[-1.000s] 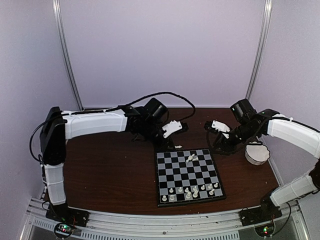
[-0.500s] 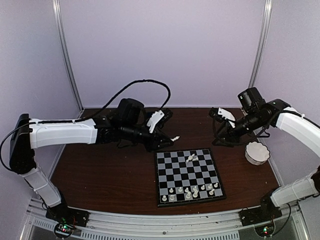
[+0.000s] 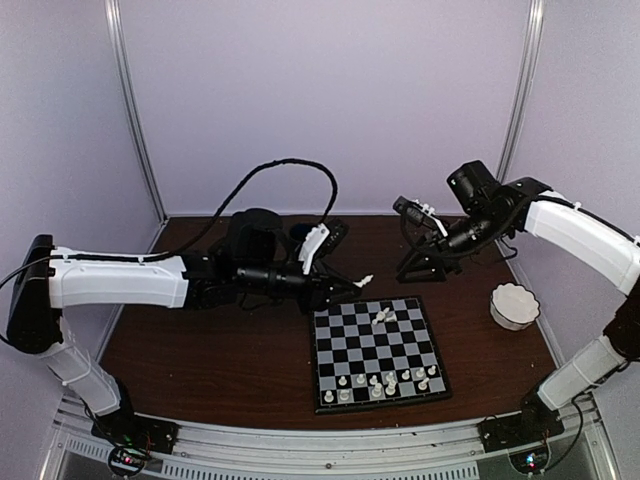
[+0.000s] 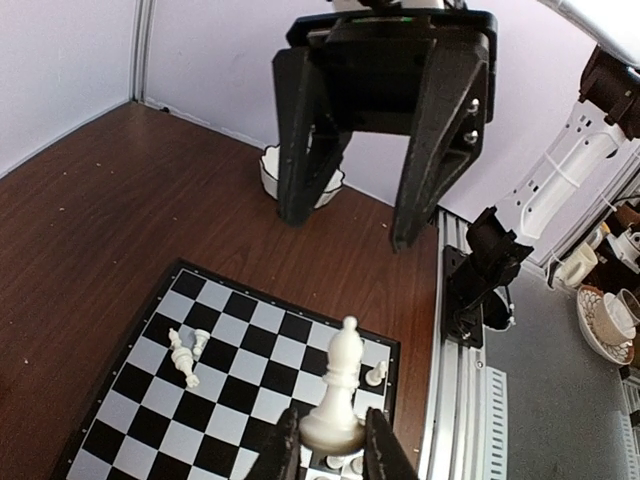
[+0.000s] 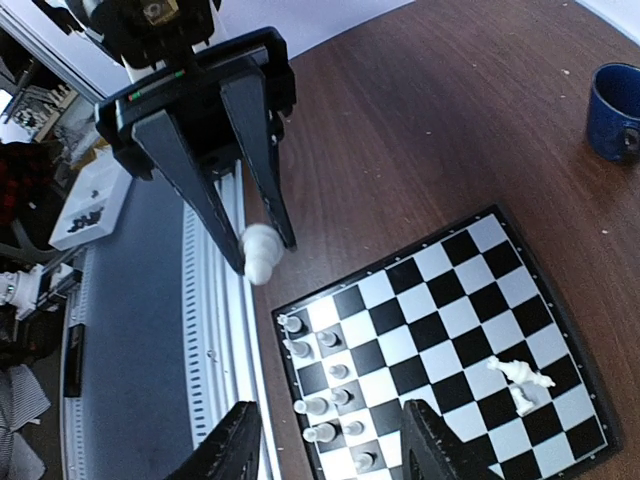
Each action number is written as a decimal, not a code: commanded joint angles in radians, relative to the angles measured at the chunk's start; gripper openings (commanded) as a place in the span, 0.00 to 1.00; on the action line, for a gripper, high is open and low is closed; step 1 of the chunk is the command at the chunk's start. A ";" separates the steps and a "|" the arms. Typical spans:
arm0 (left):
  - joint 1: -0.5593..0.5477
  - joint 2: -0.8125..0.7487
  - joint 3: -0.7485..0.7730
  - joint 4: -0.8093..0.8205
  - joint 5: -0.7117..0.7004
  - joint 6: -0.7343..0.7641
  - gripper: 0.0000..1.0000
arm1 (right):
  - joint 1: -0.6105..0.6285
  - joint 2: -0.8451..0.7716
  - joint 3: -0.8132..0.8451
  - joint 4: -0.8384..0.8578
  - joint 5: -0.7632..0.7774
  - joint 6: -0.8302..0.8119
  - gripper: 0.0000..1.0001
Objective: Set up the chess pieces on the board
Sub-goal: Pass from the left arm to the right, then place the bishop on f1.
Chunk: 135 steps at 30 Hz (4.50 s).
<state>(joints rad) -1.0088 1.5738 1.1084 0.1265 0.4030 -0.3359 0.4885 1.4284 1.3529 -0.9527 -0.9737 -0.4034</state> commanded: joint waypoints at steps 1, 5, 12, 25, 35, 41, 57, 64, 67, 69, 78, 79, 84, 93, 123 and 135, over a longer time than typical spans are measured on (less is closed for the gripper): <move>-0.015 -0.011 -0.010 0.106 -0.010 -0.028 0.15 | 0.030 0.072 0.088 -0.011 -0.153 0.085 0.50; -0.025 -0.010 -0.013 0.121 -0.011 -0.029 0.15 | 0.057 0.101 0.096 0.024 -0.195 0.139 0.50; -0.029 -0.004 -0.015 0.132 -0.001 -0.029 0.15 | 0.090 0.116 0.088 0.055 -0.229 0.172 0.48; -0.032 0.020 0.004 0.128 0.008 -0.029 0.15 | 0.097 0.129 0.074 0.130 -0.244 0.245 0.31; -0.033 0.023 0.010 0.122 0.001 -0.025 0.15 | 0.102 0.124 0.061 0.158 -0.217 0.263 0.19; -0.033 0.023 0.009 0.131 -0.004 -0.025 0.15 | 0.107 0.123 0.047 0.164 -0.191 0.270 0.23; -0.034 0.035 0.002 0.142 -0.020 -0.030 0.20 | 0.110 0.113 0.032 0.164 -0.177 0.248 0.08; -0.034 0.021 0.004 0.055 -0.143 -0.014 0.40 | 0.102 0.085 0.045 0.112 -0.121 0.189 0.05; -0.033 0.006 0.004 0.021 -0.168 0.002 0.44 | 0.088 0.067 0.043 0.090 -0.105 0.166 0.05; -0.033 -0.005 0.009 -0.012 -0.186 0.013 0.46 | 0.075 0.055 0.039 0.078 -0.097 0.156 0.05; -0.033 -0.093 -0.019 -0.172 -0.317 0.052 0.48 | 0.024 -0.024 0.007 -0.013 0.008 0.046 0.05; -0.033 -0.100 -0.020 -0.195 -0.338 0.057 0.48 | 0.025 -0.034 0.002 -0.019 0.022 0.033 0.05; -0.032 -0.132 -0.033 -0.272 -0.462 0.058 0.49 | 0.024 -0.078 -0.009 -0.095 0.096 -0.061 0.05; -0.033 -0.160 -0.104 -0.300 -0.590 0.005 0.48 | 0.039 -0.226 -0.182 -0.171 0.292 -0.223 0.05; 0.005 -0.109 -0.067 -0.397 -0.638 -0.160 0.69 | 0.488 -0.109 -0.368 -0.011 0.765 -0.343 0.06; 0.004 -0.149 -0.090 -0.417 -0.649 -0.162 0.68 | 0.605 -0.023 -0.399 0.058 0.849 -0.359 0.05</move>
<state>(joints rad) -1.0088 1.4574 1.0355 -0.2951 -0.2260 -0.4904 1.0721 1.3998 0.9722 -0.9253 -0.1707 -0.7559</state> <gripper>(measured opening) 0.683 0.076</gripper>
